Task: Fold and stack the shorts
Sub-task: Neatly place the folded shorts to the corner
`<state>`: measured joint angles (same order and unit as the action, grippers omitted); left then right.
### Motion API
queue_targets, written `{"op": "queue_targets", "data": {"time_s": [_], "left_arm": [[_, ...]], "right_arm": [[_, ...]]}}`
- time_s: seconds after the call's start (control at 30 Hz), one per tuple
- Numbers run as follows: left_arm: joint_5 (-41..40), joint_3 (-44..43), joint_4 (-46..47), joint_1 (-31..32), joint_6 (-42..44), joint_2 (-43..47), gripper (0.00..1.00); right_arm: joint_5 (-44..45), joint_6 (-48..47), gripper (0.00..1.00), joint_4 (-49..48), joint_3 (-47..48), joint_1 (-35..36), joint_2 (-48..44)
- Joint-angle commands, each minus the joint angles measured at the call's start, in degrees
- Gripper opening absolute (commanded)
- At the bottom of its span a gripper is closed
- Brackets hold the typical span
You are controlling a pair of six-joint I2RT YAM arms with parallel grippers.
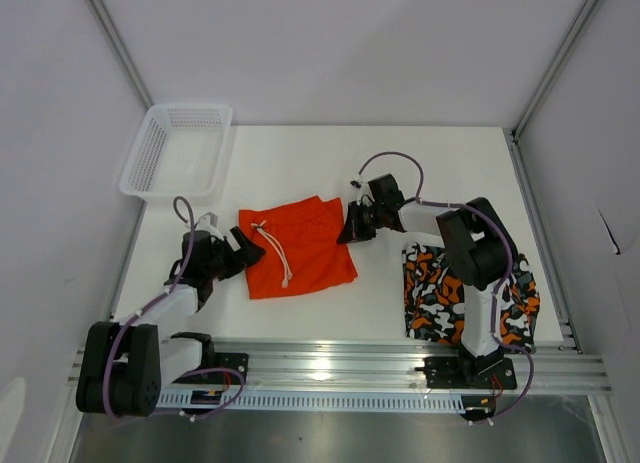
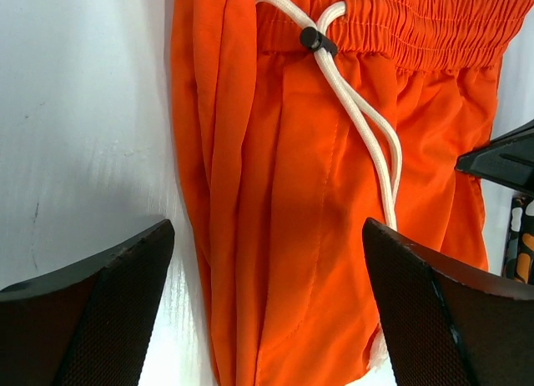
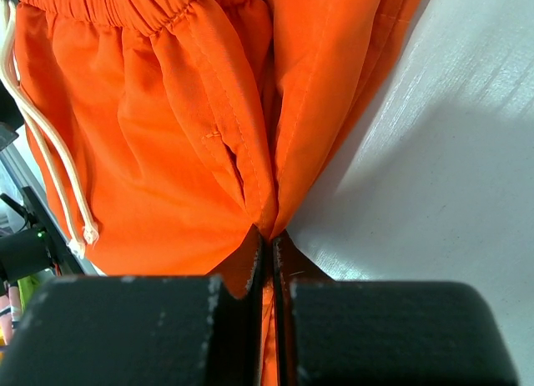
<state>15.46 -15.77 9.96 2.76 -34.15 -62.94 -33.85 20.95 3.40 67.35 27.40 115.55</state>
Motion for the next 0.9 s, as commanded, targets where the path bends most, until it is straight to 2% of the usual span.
{"op": "queue_targets", "data": {"time_s": [0.0,0.1,0.27,0.5,0.7,0.73,0.8,0.83,0.87], "left_arm": [[-0.69,-1.54,1.38,-0.57,0.31,-0.61,0.93],[-1.93,-1.63,1.29,-0.57,0.14,-1.13,0.89],[-2.19,-0.4,5.07,-0.57,-1.0,-3.24,0.76],[-2.63,-0.22,7.53,-0.57,-1.62,-5.35,0.68],[-2.63,-2.16,7.01,-0.57,-0.92,-7.37,0.42],[-2.63,-2.33,6.75,-0.57,-0.83,-7.81,0.3],[-2.46,-2.6,6.74,-0.48,-0.57,-7.9,0.17],[-2.54,-2.95,6.48,-0.48,-0.48,-7.82,0.03],[-2.54,-2.86,6.22,-0.31,-0.04,-7.47,0.0]], "right_arm": [[-0.43,-0.21,0.0,-0.85,-0.82,0.02,-0.41],[-0.7,-0.12,0.0,-1.2,-0.82,0.02,-0.5],[-1.57,0.49,0.0,-1.82,-1.0,0.02,-0.5],[-2.54,0.76,0.0,-2.26,-1.17,0.2,-0.58],[-1.23,0.5,0.0,-1.64,-1.08,0.73,-1.29],[-1.14,0.32,0.0,-1.64,-1.17,0.9,-1.64],[-0.78,0.32,0.0,-1.47,-1.17,0.9,-1.9],[-0.52,0.32,0.0,-1.29,-1.08,0.99,-2.34],[-0.26,0.23,0.0,-0.94,-1.17,0.99,-2.69]]}}
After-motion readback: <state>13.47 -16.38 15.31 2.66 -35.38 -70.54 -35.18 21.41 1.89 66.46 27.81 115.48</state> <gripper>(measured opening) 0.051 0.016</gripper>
